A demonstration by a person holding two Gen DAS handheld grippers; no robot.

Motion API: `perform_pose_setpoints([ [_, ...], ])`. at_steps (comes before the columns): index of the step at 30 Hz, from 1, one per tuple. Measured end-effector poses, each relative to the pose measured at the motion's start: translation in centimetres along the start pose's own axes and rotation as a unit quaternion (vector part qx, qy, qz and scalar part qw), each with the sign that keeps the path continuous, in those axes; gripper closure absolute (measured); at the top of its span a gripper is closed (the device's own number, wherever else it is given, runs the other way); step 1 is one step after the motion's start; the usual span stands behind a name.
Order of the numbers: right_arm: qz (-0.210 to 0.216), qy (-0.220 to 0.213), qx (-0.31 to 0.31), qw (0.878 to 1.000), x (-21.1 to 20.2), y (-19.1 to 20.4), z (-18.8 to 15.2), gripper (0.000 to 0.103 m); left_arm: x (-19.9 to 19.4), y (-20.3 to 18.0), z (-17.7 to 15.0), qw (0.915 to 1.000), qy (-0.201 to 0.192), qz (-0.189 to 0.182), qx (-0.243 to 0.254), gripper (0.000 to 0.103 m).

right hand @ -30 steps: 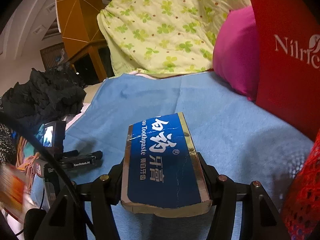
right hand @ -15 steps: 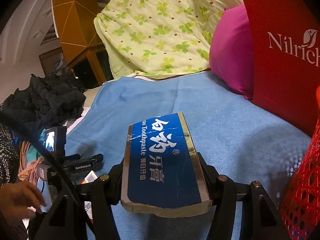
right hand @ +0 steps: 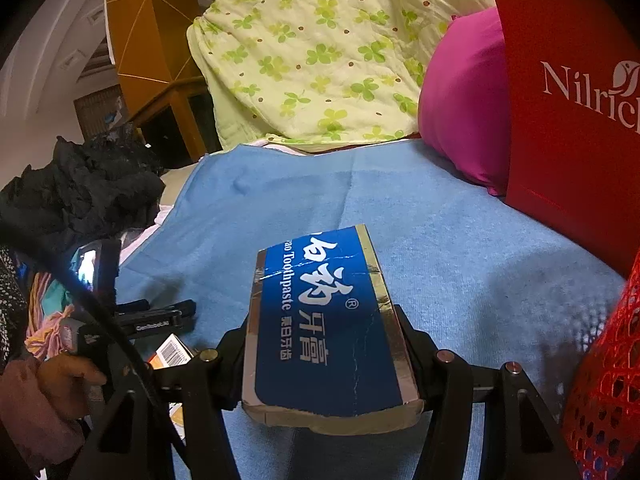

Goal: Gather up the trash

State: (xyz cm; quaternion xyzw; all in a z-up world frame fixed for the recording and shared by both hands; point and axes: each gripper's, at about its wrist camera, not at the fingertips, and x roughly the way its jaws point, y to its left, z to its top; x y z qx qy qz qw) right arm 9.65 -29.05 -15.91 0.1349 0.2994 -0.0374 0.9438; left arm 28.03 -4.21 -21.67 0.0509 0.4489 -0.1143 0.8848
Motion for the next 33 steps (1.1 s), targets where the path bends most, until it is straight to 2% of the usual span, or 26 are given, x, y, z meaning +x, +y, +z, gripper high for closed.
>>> perform_pose_setpoints([
  [3, 0.003, -0.016, 0.006, 1.0, -0.8, -0.3, 0.2, 0.04, -0.5, 0.6, -0.6, 0.9996, 0.014, -0.005, -0.023, 0.0],
  [6, 0.002, -0.047, 0.008, 0.999, -2.7, -0.3, 0.3, 0.04, -1.9, -0.1, -2.5, 0.9997, 0.009, -0.004, 0.023, 0.0],
  [10, 0.002, -0.072, 0.017, 0.997, -5.2, 0.0, 0.2, 0.04, -3.7, 1.2, -3.1, 0.9977, 0.05, -0.044, 0.006, 0.0],
  [12, 0.006, -0.078, 0.031, 0.996, -6.9, -0.1, -0.4, 0.04, -5.7, 1.6, -3.0, 0.9984, 0.035, -0.045, -0.008, 0.0],
  [14, 0.008, -0.08, 0.034, 0.996, -8.4, 0.0, -0.9, 0.04, -8.8, 1.3, -2.8, 0.9988, -0.001, -0.048, -0.008, 0.0],
  [16, 0.002, -0.088, 0.026, 0.996, -10.3, 0.3, -1.3, 0.04, -11.2, -0.4, -2.8, 0.9984, -0.016, -0.054, 0.009, 0.0],
  [20, -0.003, -0.113, 0.024, 0.993, -14.2, 0.4, -1.0, 0.04, -13.2, -6.3, -3.6, 0.9929, -0.005, -0.081, 0.087, 0.0],
  [23, -0.01, -0.132, 0.022, 0.991, -17.3, 0.2, -0.7, 0.04, -12.9, -9.8, -4.1, 0.9889, 0.013, -0.088, 0.118, 0.0],
  [25, -0.017, -0.14, 0.018, 0.99, -19.3, -0.1, -0.8, 0.04, -11.8, -10.7, -4.2, 0.9879, 0.03, -0.092, 0.121, 0.002],
  [26, -0.021, -0.145, 0.017, 0.989, -20.0, -0.3, -0.8, 0.04, -10.9, -10.7, -4.1, 0.987, 0.046, -0.104, 0.114, 0.006],
  [27, -0.024, -0.147, 0.018, 0.989, -20.6, -0.5, -0.9, 0.04, -10.1, -10.5, -4.1, 0.9864, 0.061, -0.111, 0.105, 0.019],
  [28, -0.027, -0.149, 0.02, 0.988, -21.2, -0.7, -1.1, 0.04, -9.4, -10.2, -4.3, 0.9861, 0.075, -0.113, 0.096, 0.038],
  [29, -0.029, -0.15, 0.022, 0.988, -21.5, -1.0, -1.1, 0.04, -8.4, -9.9, -4.3, 0.9855, 0.093, -0.115, 0.083, 0.047],
  [30, -0.031, -0.152, 0.025, 0.988, -21.9, -1.3, -1.2, 0.04, -7.9, -9.7, -4.4, 0.9847, 0.103, -0.119, 0.076, 0.052],
  [33, -0.035, -0.158, 0.038, 0.986, -22.9, -1.9, -1.3, 0.04, -8.5, -9.3, -4.6, 0.9857, 0.091, -0.122, 0.073, 0.053],
])
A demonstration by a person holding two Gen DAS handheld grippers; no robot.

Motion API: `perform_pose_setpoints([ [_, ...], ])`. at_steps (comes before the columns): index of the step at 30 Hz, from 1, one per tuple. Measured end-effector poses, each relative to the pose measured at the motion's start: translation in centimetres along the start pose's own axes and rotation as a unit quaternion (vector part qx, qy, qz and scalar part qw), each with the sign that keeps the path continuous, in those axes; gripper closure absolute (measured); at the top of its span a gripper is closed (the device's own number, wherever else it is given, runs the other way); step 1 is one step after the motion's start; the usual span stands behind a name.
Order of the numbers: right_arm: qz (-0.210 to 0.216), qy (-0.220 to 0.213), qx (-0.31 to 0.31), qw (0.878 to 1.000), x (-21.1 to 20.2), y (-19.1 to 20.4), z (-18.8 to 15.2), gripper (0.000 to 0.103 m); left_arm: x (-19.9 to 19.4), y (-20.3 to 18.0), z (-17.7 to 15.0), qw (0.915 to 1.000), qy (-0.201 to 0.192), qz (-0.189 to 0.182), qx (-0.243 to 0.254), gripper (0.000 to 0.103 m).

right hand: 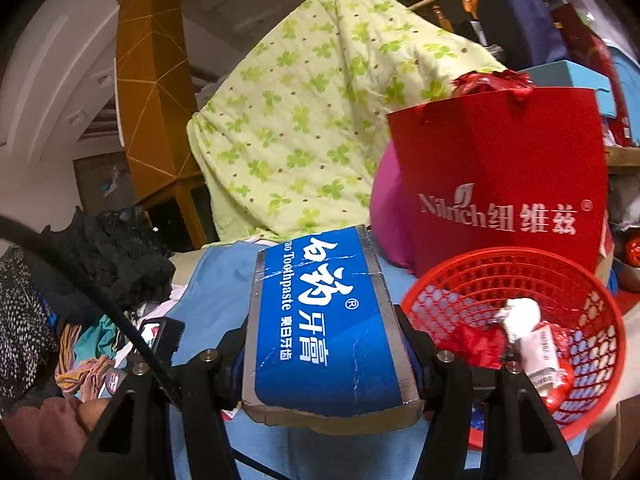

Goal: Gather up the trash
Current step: 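Lower the orange box and toothpaste box into the red basket, opening both tools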

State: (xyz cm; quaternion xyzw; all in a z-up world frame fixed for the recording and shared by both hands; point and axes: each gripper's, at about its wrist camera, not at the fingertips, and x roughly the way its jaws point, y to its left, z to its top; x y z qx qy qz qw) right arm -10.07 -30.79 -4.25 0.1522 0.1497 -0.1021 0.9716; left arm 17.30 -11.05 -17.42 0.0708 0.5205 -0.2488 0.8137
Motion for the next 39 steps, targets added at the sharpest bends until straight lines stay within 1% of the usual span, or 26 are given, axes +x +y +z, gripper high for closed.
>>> perform_pose_setpoints([
  [2, 0.002, -0.005, 0.011, 1.0, -0.6, -0.6, 0.4, 0.04, -1.5, -0.8, 0.1, 0.9997, -0.016, 0.007, 0.019, 0.053],
  [4, 0.0, -0.014, 0.021, 1.0, -1.3, -1.1, 0.9, 0.04, -3.5, -2.4, 0.2, 0.9981, -0.041, 0.014, 0.043, 0.053],
  [6, -0.007, -0.023, 0.029, 0.999, -2.2, -1.8, 1.3, 0.04, -5.8, -4.1, 0.6, 0.995, -0.069, 0.028, 0.067, 0.053],
  [8, -0.012, -0.03, 0.037, 0.999, -2.9, -2.4, 1.5, 0.04, -8.2, -6.5, 0.8, 0.9908, -0.098, 0.034, 0.086, 0.053],
  [11, -0.024, -0.041, 0.048, 0.998, -4.2, -3.6, 2.1, 0.04, -12.0, -10.1, 1.3, 0.9807, -0.146, 0.046, 0.121, 0.053],
  [14, -0.03, -0.051, 0.06, 0.996, -5.5, -4.8, 2.4, 0.04, -14.4, -13.5, 1.5, 0.9712, -0.18, 0.05, 0.147, 0.053],
  [15, -0.033, -0.055, 0.062, 0.996, -5.9, -5.2, 2.6, 0.04, -15.3, -14.1, 1.0, 0.9685, -0.189, 0.05, 0.155, 0.053],
  [17, -0.039, -0.061, 0.064, 0.995, -6.8, -5.8, 2.8, 0.04, -16.6, -16.5, 0.8, 0.9608, -0.208, 0.053, 0.175, 0.053],
  [20, -0.046, -0.07, 0.067, 0.994, -8.0, -6.6, 3.1, 0.04, -18.0, -19.7, 0.6, 0.9521, -0.224, 0.048, 0.202, 0.053],
  [27, -0.066, -0.09, 0.088, 0.99, -10.6, -9.6, 3.3, 0.04, -18.4, -25.7, 0.2, 0.9369, -0.238, 0.039, 0.253, 0.053],
  [32, -0.077, -0.097, 0.107, 0.986, -11.8, -11.6, 3.0, 0.04, -18.2, -29.0, -0.2, 0.9295, -0.239, 0.036, 0.279, 0.053],
  [38, -0.083, -0.096, 0.119, 0.985, -12.5, -13.0, 2.5, 0.04, -17.7, -31.7, -0.2, 0.9252, -0.236, 0.033, 0.295, 0.053],
  [39, -0.082, -0.095, 0.12, 0.985, -12.5, -13.3, 2.5, 0.04, -17.8, -32.0, -0.7, 0.9249, -0.236, 0.033, 0.296, 0.053],
])
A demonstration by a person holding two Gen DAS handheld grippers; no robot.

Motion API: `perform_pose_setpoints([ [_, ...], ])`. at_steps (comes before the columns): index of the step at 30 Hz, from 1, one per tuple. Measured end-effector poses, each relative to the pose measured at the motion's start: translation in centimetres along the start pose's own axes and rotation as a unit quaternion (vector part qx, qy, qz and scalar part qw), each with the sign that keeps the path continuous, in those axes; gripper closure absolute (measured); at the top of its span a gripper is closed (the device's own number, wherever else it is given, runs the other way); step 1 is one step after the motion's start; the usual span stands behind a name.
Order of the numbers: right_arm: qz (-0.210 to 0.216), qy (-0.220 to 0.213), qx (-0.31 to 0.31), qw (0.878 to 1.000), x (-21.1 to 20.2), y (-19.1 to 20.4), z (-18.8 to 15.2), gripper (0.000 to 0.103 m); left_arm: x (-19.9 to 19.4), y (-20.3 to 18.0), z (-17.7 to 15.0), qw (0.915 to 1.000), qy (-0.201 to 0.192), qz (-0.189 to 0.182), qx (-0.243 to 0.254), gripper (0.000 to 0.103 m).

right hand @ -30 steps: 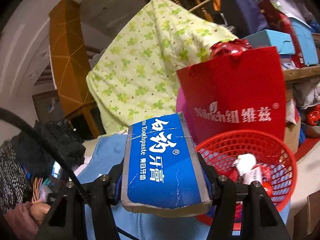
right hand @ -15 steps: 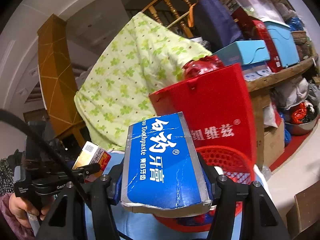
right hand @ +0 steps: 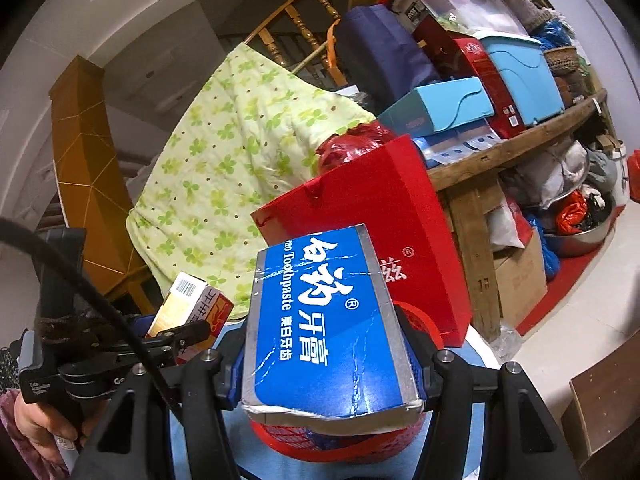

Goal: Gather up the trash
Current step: 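Lower the orange box and toothpaste box into the red basket, opening both tools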

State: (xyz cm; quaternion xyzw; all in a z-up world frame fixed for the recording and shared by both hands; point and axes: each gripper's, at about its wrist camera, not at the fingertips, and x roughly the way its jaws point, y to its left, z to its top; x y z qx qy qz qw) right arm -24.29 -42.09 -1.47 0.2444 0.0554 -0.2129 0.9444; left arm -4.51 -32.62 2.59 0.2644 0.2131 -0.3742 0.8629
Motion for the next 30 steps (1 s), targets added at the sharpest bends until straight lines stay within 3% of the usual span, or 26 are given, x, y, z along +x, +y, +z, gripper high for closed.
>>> perform_pose_setpoints([
  [6, 0.019, 0.029, 0.034, 0.999, 2.3, -2.0, 0.2, 0.04, 1.9, -0.4, 0.7, 0.9992, 0.011, -0.034, -0.015, 0.052],
  [10, 0.052, 0.069, 0.109, 0.99, 5.5, -4.8, 0.0, 0.04, 5.0, 0.6, 1.2, 0.9894, 0.028, -0.13, -0.057, 0.052],
  [13, 0.073, 0.085, 0.155, 0.982, 7.6, -6.3, -0.2, 0.038, 6.6, 0.9, 1.3, 0.9841, 0.021, -0.165, -0.063, 0.051],
  [14, 0.075, 0.094, 0.162, 0.979, 8.3, -6.5, -0.3, 0.038, 6.9, 1.1, 1.1, 0.9841, 0.019, -0.165, -0.063, 0.05],
  [16, 0.077, 0.107, 0.182, 0.975, 9.6, -6.9, -0.7, 0.037, 7.1, 1.6, 0.6, 0.9815, 0.018, -0.176, -0.074, 0.032],
  [17, 0.08, 0.113, 0.187, 0.972, 10.2, -6.9, -0.9, 0.036, 7.1, 1.9, 0.2, 0.9804, 0.017, -0.178, -0.083, 0.03],
  [20, 0.088, 0.133, 0.198, 0.967, 11.4, -6.6, -1.4, 0.024, 6.4, 2.8, -0.8, 0.9835, 0.027, -0.158, -0.084, 0.022],
  [23, 0.098, 0.143, 0.189, 0.967, 11.8, -5.5, -1.8, 0.023, 4.6, 4.0, -2.0, 0.9908, 0.024, -0.11, -0.075, 0.022],
  [26, 0.105, 0.151, 0.175, 0.967, 11.4, -3.9, -2.2, 0.023, 2.2, 5.4, -3.3, 0.9956, 0.012, -0.059, -0.072, 0.014],
  [30, 0.094, 0.139, 0.138, 0.976, 9.4, -1.2, -1.9, 0.023, -1.8, 7.8, -4.5, 0.9966, -0.016, 0.02, -0.078, 0.009],
])
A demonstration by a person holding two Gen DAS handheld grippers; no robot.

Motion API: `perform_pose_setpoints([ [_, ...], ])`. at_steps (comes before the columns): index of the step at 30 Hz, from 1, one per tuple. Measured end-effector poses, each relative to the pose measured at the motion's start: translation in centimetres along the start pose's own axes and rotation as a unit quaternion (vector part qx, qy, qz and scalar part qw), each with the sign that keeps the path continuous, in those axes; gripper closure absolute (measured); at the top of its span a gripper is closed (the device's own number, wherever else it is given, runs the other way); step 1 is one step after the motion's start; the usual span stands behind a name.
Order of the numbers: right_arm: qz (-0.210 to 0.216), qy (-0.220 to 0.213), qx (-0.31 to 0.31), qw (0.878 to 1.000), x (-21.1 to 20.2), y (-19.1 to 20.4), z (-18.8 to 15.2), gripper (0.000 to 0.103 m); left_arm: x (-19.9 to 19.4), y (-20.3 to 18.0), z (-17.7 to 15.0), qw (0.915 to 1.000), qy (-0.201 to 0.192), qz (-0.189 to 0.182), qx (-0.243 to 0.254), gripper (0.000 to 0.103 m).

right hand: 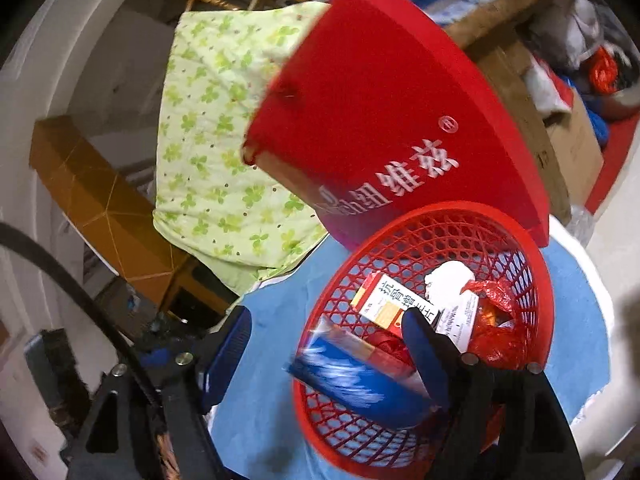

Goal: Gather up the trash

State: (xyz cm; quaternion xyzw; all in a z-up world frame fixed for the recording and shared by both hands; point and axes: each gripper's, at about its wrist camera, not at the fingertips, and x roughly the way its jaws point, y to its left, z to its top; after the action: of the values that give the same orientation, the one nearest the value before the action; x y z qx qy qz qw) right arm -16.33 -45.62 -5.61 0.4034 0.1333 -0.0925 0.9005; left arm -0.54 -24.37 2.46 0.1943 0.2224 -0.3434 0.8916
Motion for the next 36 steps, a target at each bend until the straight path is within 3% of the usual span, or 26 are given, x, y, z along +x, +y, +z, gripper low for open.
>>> perform_pose_setpoints([
  [8, -0.07, -0.03, -0.116, 0.99, -4.3, 7.9, -2.0, 0.023, -5.6, 3.1, -0.9, 0.9969, -0.019, 0.074, -0.02, 0.003],
  [15, -0.074, -0.047, -0.183, 0.979, -8.3, 13.2, -4.1, 0.022, -9.7, 4.1, -1.7, 0.9943, -0.033, 0.095, -0.034, 0.003],
  [20, -0.111, -0.037, -0.201, 0.972, -10.0, 14.8, -5.6, 0.022, -12.5, 4.8, -2.4, 0.9911, -0.048, 0.115, -0.046, 0.003],
  [36, -0.151, -0.037, -0.238, 0.959, -12.1, 18.0, -8.2, 0.022, -16.4, 6.1, -4.2, 0.9884, -0.053, 0.127, -0.063, 0.003],
])
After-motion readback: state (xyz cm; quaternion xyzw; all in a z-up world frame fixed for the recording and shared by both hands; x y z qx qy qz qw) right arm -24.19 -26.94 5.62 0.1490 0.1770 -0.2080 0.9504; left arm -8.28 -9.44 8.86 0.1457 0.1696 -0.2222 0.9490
